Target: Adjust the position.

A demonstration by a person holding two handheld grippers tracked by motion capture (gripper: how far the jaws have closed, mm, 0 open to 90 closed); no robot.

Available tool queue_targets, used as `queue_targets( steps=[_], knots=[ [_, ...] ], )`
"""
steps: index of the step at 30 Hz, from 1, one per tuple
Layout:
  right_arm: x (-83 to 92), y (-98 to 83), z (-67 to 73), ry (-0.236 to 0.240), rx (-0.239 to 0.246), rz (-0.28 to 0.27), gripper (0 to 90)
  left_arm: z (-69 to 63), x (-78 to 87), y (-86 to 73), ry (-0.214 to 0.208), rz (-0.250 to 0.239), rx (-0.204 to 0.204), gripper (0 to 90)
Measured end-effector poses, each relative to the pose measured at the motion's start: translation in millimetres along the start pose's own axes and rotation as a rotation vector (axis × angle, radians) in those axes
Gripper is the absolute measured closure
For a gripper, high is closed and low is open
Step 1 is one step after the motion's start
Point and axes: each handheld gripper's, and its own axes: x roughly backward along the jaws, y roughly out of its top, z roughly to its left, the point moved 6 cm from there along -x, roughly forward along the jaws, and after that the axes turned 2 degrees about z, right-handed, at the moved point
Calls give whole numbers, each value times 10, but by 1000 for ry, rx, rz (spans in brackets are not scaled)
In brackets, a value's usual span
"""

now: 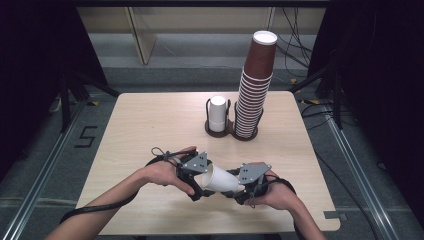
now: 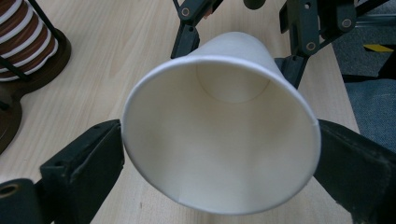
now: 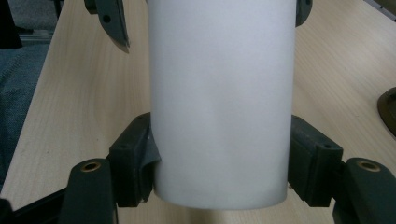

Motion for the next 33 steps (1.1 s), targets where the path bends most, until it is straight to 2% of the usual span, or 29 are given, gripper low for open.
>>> queue_targets(
  steps=[1,2,4,5,6,9,11,16,23,24,27,30,31,33],
  knots=[
    [0,3,0,1,1,0,341,-2,-5,7,-5,-2,-1,54],
    [-3,17,-24,-11,29,-9,342,-2,-1,10,-5,3,-4,65],
    [-4,20,-26,-14,32,-10,341,-5,-11,26,-4,-10,-6,74],
    [-12,13,-8,-5,16,-2,341,-4,-11,31,-3,-13,-6,85],
    [-17,15,-17,-5,35,-2,342,0,-8,37,-3,-17,-4,122],
    [-17,8,-3,0,22,0,342,25,17,45,1,-30,-5,153],
    [-11,13,-19,-13,41,-6,342,22,25,49,-6,-40,1,174],
    [-16,22,-26,-10,54,-1,345,16,54,65,-1,-54,-28,194],
    [-21,28,-4,0,32,6,349,14,86,65,4,-48,-49,218],
    [-24,35,-24,-10,63,2,349,8,87,64,3,-48,-53,222],
    [-36,24,0,1,42,18,350,-1,92,68,3,-45,-66,234],
    [-42,40,-18,-5,73,15,350,-7,106,78,6,-39,-76,244],
    [-48,42,0,9,56,20,350,-7,110,81,5,-36,-82,245],
    [-48,46,2,9,51,22,350,-13,120,87,7,-27,-87,247]
  ],
)
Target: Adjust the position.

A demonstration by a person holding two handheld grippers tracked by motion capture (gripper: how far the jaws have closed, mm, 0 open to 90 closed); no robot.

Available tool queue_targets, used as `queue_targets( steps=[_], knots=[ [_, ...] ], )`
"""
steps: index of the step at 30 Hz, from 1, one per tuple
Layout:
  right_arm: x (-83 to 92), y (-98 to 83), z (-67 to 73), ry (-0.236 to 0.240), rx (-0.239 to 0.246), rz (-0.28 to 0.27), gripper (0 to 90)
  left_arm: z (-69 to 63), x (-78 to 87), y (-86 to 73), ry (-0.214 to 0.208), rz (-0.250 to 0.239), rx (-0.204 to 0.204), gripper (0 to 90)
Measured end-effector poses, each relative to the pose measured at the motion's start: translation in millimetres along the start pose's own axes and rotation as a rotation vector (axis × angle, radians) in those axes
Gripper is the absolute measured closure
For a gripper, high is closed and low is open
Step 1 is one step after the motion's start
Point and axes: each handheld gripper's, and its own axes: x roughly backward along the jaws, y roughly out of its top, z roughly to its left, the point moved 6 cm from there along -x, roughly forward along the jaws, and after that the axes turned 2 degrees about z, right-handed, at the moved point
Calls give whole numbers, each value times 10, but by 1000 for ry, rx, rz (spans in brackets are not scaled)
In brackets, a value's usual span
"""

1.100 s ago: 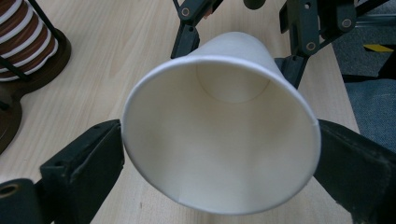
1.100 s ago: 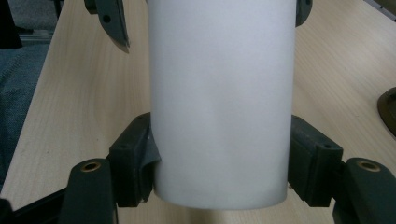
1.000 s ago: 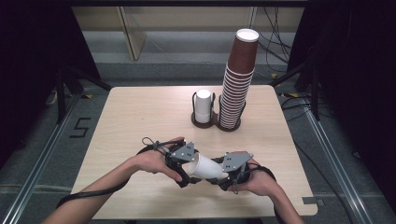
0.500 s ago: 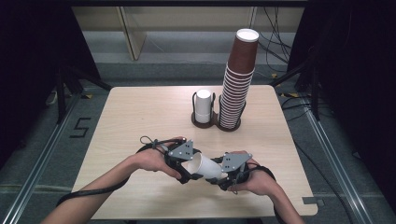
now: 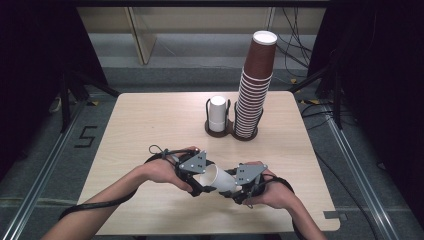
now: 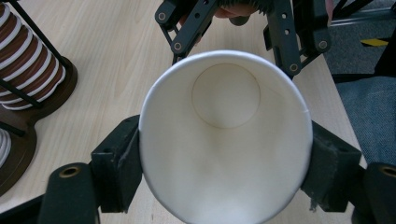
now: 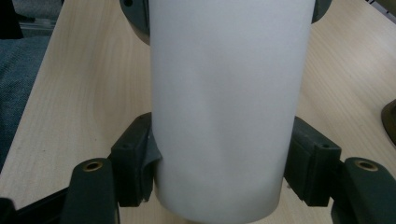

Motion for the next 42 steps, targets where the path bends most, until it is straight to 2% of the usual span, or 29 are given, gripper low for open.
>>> queue_targets(
  steps=[1,2,4,5,6,7,9,10,11,12,13,14,15,16,17,18,21,23,26,29,30,31,32,33,34,37,38,40,42],
  knots=[
    [3,9,-15,-13,20,0,349,-1,3,6,2,2,-5,248],
    [-5,14,-1,-2,3,6,343,-1,10,10,5,11,-15,248],
    [-11,20,-1,0,0,7,335,-6,16,23,8,26,-32,248],
    [-10,24,-14,-12,6,11,314,-5,21,22,11,48,-53,248],
    [-32,19,-5,-16,-29,27,231,-4,24,26,23,70,-75,247],
    [-32,19,-5,-16,-29,27,231,-8,25,29,29,82,-82,247],
    [-38,9,-17,-26,-33,37,190,-4,44,36,38,127,-120,246],
    [-33,7,-37,-43,-28,36,171,-8,53,42,41,146,-126,245],
    [-39,-4,-27,-39,-52,41,162,-9,66,53,39,162,-131,244],
    [-29,-15,-45,-57,-42,47,159,-8,72,60,41,171,-129,243],
    [-27,-33,-10,-48,-92,59,158,3,90,62,51,205,-146,242],
    [-27,-42,-32,-51,-63,58,157,11,98,62,57,224,-158,242],
    [-15,-66,-28,-57,-73,71,157,28,128,58,56,280,-180,241],
    [-15,-66,-28,-57,-73,71,157,28,128,58,56,280,-180,241],
    [-9,-76,-26,-60,-83,72,157,35,139,57,55,306,-186,241],
    [0,-89,-21,-69,-99,77,157,33,138,57,53,310,-174,241],
    [13,-96,-32,-75,-92,74,158,48,146,46,58,369,-194,240],
    [22,-91,-27,-86,-121,66,158,61,146,42,60,399,-198,239],
    [26,-58,-51,-114,-105,40,164,84,155,43,64,447,-220,238],
    [14,-10,-34,-123,-116,9,185,97,155,59,68,473,-232,238],
    [12,9,1,-120,-155,3,189,97,153,70,64,480,-234,238],
    [-2,49,-8,-126,-123,-22,195,98,152,76,62,486,-238,238],
    [2,72,-12,-132,-113,-31,199,102,150,86,62,496,-248,238],
    [-12,100,26,-125,-148,-43,202,104,147,90,63,501,-252,238],
    [-18,125,3,-136,-106,-58,204,106,142,96,61,508,-257,239],
    [-77,160,34,-133,-130,-79,211,103,118,99,54,525,-269,239],
    [-99,163,30,-130,-115,-82,214,101,114,98,52,528,-270,239],
    [-129,157,51,-127,-154,-81,215,101,108,100,50,531,-272,239],
    [-167,149,41,-128,-130,-82,220,98,104,97,47,532,-271,239]
  ],
)
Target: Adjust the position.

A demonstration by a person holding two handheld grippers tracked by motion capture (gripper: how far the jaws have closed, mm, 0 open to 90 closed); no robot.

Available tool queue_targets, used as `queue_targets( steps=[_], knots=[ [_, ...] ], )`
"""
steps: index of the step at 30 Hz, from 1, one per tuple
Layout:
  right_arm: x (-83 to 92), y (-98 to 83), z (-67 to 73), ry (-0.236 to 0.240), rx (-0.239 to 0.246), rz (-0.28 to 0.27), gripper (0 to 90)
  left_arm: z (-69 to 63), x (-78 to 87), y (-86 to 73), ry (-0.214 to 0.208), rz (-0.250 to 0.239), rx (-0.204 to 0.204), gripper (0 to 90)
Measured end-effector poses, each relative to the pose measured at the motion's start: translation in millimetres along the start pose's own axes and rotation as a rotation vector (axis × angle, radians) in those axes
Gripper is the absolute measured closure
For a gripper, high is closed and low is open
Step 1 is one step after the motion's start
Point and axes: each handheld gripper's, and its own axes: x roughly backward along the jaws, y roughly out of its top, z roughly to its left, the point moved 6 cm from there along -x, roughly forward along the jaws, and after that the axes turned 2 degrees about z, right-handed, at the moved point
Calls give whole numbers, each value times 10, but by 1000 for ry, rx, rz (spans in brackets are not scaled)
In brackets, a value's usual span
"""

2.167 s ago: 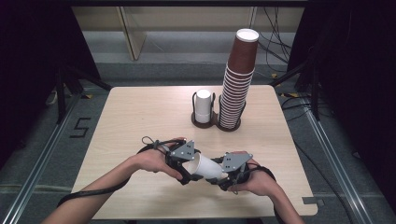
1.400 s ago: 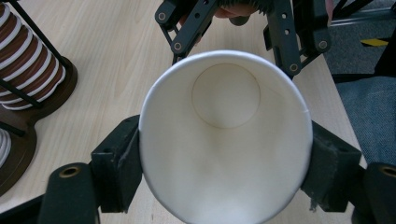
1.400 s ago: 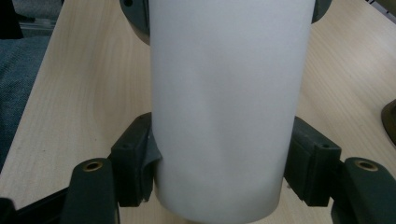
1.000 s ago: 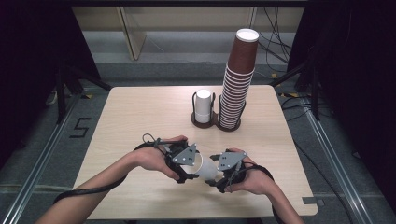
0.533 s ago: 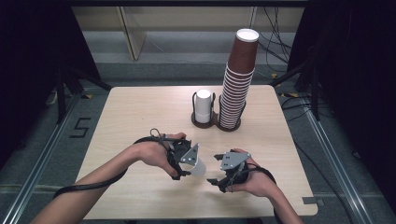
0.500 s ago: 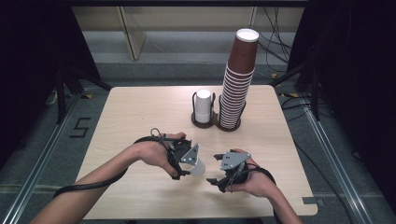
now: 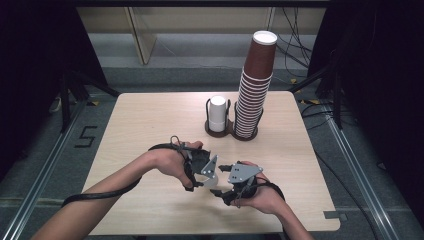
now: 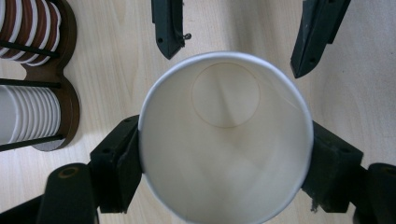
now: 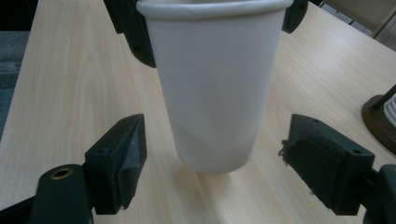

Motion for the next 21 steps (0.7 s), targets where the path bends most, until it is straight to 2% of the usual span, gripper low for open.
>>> queue_targets(
  steps=[2,3,4,5,8,9,13,14,17,18,21],
  knots=[
    [-25,-16,24,9,-13,9,223,-5,-3,-1,-5,7,-7,240],
    [-48,-12,-1,5,40,4,224,-4,-6,0,-4,10,-10,240],
    [-64,-14,14,8,27,4,226,-4,-8,1,-5,12,-13,240],
    [-69,-29,42,14,-8,17,228,-6,-9,5,-7,15,-16,240],
    [-115,-19,23,7,9,0,244,1,-4,21,-6,12,-27,240],
    [-123,-12,5,2,30,-6,248,0,-3,26,-6,13,-32,240],
    [-158,-3,27,8,2,-8,267,-2,-1,42,-8,6,-34,240],
    [-168,5,24,16,20,-9,277,-8,-4,46,-10,2,-28,240],
    [-189,19,44,21,1,-11,304,-20,-1,54,-16,-4,-23,239],
    [-202,31,27,17,35,-20,328,-23,-2,57,-17,-6,-23,239],
    [-208,32,28,17,37,-22,334,-29,-6,52,-20,-9,-21,240]
  ],
)
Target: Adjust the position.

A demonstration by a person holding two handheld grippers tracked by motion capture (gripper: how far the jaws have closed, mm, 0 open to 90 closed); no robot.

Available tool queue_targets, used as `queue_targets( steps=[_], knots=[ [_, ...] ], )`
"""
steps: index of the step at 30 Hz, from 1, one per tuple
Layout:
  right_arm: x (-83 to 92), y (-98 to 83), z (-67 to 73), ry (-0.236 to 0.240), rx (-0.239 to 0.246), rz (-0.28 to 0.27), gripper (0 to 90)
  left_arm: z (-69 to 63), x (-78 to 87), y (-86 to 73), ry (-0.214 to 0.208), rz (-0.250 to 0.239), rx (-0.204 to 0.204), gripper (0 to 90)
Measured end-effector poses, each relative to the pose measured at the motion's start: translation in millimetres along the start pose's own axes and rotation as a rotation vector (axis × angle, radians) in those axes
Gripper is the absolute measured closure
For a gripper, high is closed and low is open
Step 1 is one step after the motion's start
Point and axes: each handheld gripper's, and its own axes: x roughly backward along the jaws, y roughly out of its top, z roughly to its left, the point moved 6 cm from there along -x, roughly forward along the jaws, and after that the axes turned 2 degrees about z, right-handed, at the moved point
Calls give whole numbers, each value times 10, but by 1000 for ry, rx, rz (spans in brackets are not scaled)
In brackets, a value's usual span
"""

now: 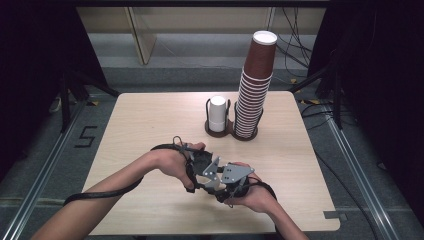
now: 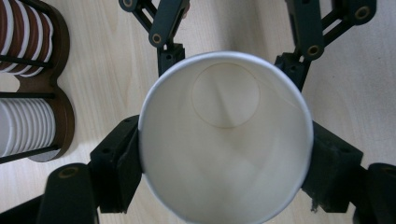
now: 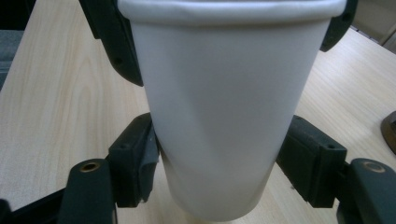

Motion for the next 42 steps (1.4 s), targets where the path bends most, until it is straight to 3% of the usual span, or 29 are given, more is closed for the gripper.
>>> queue_targets(
  steps=[2,3,4,8,10,11,12,13,14,19,21,22,23,24,25,26,27,28,30,35,36,38,39,40,42],
  knots=[
    [-4,-8,9,4,-4,3,337,-2,-8,-6,-5,-11,2,239],
    [3,-21,36,10,-40,14,337,-4,-12,-9,-8,-18,5,237],
    [0,-15,14,6,-3,4,336,-9,-21,-8,-7,-39,19,228],
    [16,-27,-5,-13,16,-6,333,13,-10,0,21,-136,48,137],
    [50,-63,8,-17,-37,2,334,28,8,-9,37,-171,65,114],
    [59,-72,-17,-20,-10,0,334,33,26,-27,46,-186,71,94],
    [90,-100,-31,-31,-41,4,333,33,33,-35,55,-202,83,79],
    [104,-107,-60,-39,-24,-4,334,27,55,-64,65,-212,91,72],
    [139,-130,-83,-46,-49,-9,334,22,69,-79,72,-227,103,62],
    [315,-222,-212,-118,-134,-49,333,-57,78,-203,117,-356,229,61],
    [390,-260,-277,-140,-155,-58,333,-101,44,-286,127,-379,268,66],
    [421,-271,-328,-164,-154,-73,332,-126,20,-338,152,-395,300,66],
    [447,-291,-352,-179,-189,-88,332,-123,7,-363,175,-415,306,68],
    [505,-328,-396,-204,-227,-94,332,-170,-38,-428,183,-470,388,78],
    [505,-328,-396,-204,-227,-94,332,-170,-38,-428,183,-470,388,81],
    [557,-356,-477,-243,-213,-112,332,-212,-63,-476,189,-487,441,81],
    [557,-356,-477,-243,-213,-112,332,-234,-80,-502,195,-497,459,81],
    [573,-366,-476,-241,-253,-117,332,-264,-95,-541,212,-505,481,83],
    [621,-398,-524,-266,-273,-128,332,-288,-138,-609,239,-540,520,96],
    [721,-476,-661,-337,-327,-173,332,-427,-240,-779,255,-576,646,102],
    [767,-508,-674,-345,-389,-162,332,-446,-256,-815,267,-576,677,102],
    [768,-508,-668,-340,-418,-173,332,-461,-278,-855,276,-585,704,102],
    [792,-520,-730,-372,-367,-176,332,-471,-282,-874,290,-589,725,102],
    [796,-525,-707,-367,-417,-171,332,-477,-287,-892,293,-592,736,102],
    [810,-534,-731,-393,-435,-182,332,-477,-294,-915,305,-601,757,104]
  ],
)
